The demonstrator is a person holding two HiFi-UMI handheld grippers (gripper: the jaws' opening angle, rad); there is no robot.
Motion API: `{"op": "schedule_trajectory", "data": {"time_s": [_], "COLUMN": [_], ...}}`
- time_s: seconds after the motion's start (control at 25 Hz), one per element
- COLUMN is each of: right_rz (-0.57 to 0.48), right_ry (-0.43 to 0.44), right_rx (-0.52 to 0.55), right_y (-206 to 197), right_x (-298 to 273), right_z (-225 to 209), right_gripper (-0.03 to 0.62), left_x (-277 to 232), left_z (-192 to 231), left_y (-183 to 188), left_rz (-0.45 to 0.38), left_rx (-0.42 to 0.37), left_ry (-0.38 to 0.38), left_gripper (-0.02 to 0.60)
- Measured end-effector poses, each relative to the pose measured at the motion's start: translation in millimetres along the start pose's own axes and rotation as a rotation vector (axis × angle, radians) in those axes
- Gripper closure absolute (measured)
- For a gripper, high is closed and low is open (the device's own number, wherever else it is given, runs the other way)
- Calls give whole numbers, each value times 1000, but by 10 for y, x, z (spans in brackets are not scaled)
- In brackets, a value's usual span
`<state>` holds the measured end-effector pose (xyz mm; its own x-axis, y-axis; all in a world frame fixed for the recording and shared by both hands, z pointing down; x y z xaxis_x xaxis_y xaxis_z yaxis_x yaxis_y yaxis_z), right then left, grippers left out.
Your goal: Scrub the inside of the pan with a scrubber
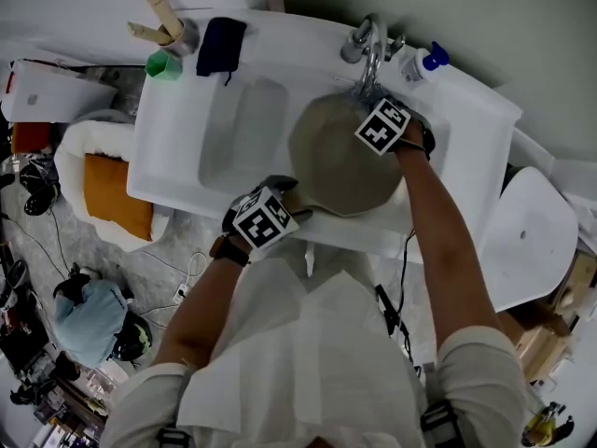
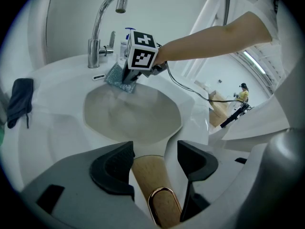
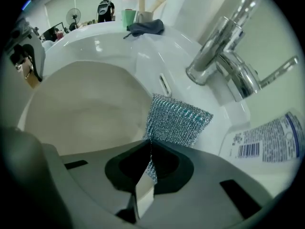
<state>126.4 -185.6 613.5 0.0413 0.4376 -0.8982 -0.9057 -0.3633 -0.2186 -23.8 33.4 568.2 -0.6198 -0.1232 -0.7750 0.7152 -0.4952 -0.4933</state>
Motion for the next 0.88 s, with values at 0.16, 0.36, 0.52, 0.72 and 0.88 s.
{"op": "schedule_trajectory", "data": {"time_s": [0.16,0.36,0.52,0.72,0.88], "right_rz": [41,70,69,137,109], "right_ry": [12,37,39,165,140], "right_rx": [-63,-220,-334,-521,-544], "right_y": [-333,-730,-1010,-1338,-1362], "right_x": [112,327,494,706,842], "right_z": [-4,76,210,756,906], "right_gripper": [579,579,579,579,579], "left_x": [15,25,19,14,15], "left_z": [0,-3,-5,-8,-7], "left_y": [-5,-15,-18,-23,-22], "left_rz": [-3,-1,4,9,10], "left_rx": [-5,-14,-27,-43,-51], "left_ry": [-3,-7,-9,-4,-1], "left_gripper": [282,282,282,282,282]}}
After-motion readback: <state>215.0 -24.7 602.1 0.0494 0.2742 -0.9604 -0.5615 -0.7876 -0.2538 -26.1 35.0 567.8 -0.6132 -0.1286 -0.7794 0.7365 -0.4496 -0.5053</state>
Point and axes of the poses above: the fingertips, and each gripper's own axes: x backward along the fingers, z to its left, y out of its top, the point moved 2 cm from there along x, backward along the fingers, and after that the axes turned 7 degrees about -y, right-handed, at the moved point
